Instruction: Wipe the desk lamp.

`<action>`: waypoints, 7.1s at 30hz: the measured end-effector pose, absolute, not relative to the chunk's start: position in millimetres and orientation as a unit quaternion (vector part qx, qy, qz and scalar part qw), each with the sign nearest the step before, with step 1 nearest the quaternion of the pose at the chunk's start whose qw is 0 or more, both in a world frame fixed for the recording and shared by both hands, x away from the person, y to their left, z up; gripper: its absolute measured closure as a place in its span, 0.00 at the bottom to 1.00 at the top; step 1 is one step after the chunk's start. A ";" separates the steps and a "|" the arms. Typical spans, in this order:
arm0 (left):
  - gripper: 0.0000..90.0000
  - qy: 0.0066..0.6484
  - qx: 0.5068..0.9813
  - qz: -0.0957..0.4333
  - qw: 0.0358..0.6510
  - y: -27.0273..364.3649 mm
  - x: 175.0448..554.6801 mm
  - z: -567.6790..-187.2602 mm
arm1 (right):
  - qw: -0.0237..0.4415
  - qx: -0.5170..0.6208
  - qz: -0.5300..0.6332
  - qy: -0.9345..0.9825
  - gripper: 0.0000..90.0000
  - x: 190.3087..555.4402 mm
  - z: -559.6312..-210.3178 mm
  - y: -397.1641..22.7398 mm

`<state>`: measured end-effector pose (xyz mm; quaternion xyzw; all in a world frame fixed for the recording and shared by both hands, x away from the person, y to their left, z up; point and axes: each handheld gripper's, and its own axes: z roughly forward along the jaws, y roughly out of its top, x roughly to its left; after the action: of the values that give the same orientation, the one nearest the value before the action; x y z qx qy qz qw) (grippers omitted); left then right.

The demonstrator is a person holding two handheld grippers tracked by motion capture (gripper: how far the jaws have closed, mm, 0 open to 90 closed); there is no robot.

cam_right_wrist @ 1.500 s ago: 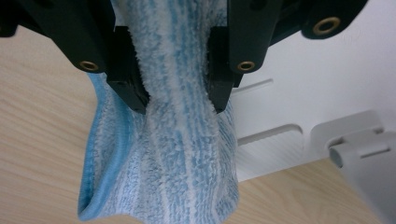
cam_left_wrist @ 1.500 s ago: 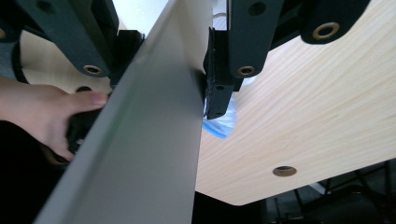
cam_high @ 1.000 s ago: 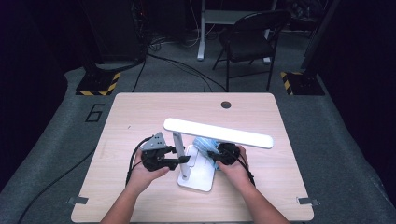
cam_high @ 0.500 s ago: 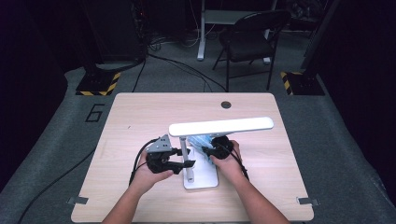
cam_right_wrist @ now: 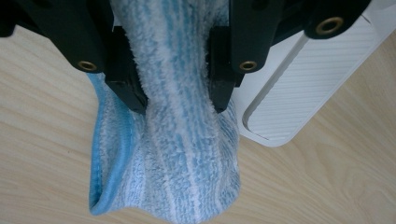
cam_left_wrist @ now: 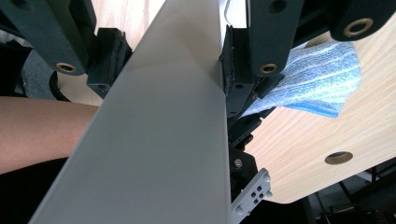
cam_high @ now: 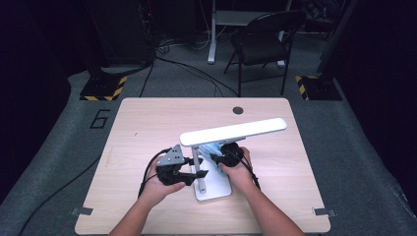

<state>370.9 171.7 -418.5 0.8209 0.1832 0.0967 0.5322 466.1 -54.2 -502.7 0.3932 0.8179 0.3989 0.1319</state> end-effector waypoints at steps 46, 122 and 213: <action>0.58 0.229 0.813 0.139 0.517 176.8 373.9 -420.4 | 0.146 0.459 0.376 0.792 0.70 445.4 -510.0 -71.3; 0.58 0.225 0.810 0.134 0.524 176.9 375.0 -424.5 | 0.122 0.488 0.384 0.774 0.68 486.4 -509.0 -61.1; 0.57 0.250 0.805 0.124 0.523 181.6 379.3 -423.9 | 0.198 0.377 0.354 0.833 0.76 347.6 -509.2 -74.1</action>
<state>379.3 181.6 -423.9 0.8049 0.2502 0.1245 0.5235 347.6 -74.1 -509.2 0.3773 0.8327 0.3536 0.1980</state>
